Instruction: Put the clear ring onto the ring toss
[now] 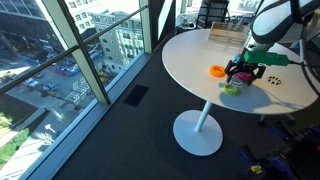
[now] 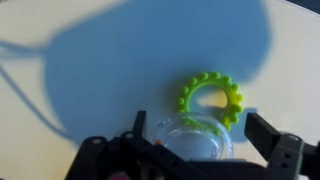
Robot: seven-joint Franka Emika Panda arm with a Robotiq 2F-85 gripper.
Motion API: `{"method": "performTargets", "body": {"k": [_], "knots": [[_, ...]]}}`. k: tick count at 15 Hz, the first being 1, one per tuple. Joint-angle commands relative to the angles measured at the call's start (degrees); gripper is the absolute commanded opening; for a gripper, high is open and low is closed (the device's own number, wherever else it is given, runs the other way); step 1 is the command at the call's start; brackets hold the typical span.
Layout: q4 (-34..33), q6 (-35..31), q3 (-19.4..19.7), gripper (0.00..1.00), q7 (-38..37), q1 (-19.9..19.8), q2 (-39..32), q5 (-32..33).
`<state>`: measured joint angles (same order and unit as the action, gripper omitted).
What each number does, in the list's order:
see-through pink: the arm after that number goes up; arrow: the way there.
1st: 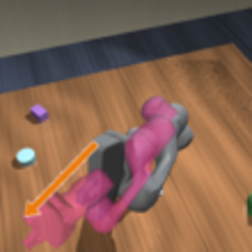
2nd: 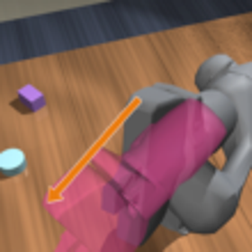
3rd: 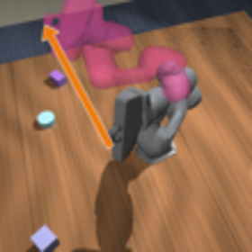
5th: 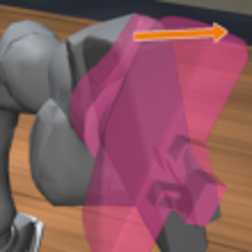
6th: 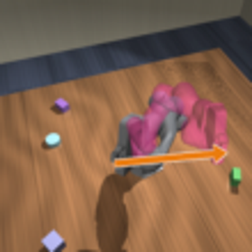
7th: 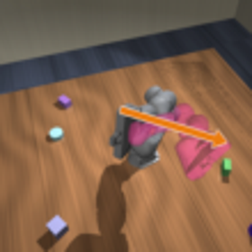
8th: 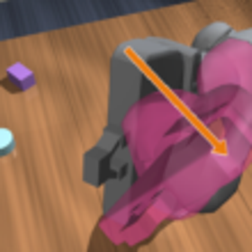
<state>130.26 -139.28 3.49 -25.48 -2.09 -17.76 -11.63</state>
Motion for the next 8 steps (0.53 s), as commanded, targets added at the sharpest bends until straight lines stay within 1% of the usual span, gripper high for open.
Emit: {"method": "performTargets", "body": {"k": [1,8], "knots": [[2.2,-1.7,-0.1,1.0,0.5,0.5,1.8,-2.1],[3.1,-5.6,-0.2,1.0,0.8,1.1,1.0,-2.3]]}}
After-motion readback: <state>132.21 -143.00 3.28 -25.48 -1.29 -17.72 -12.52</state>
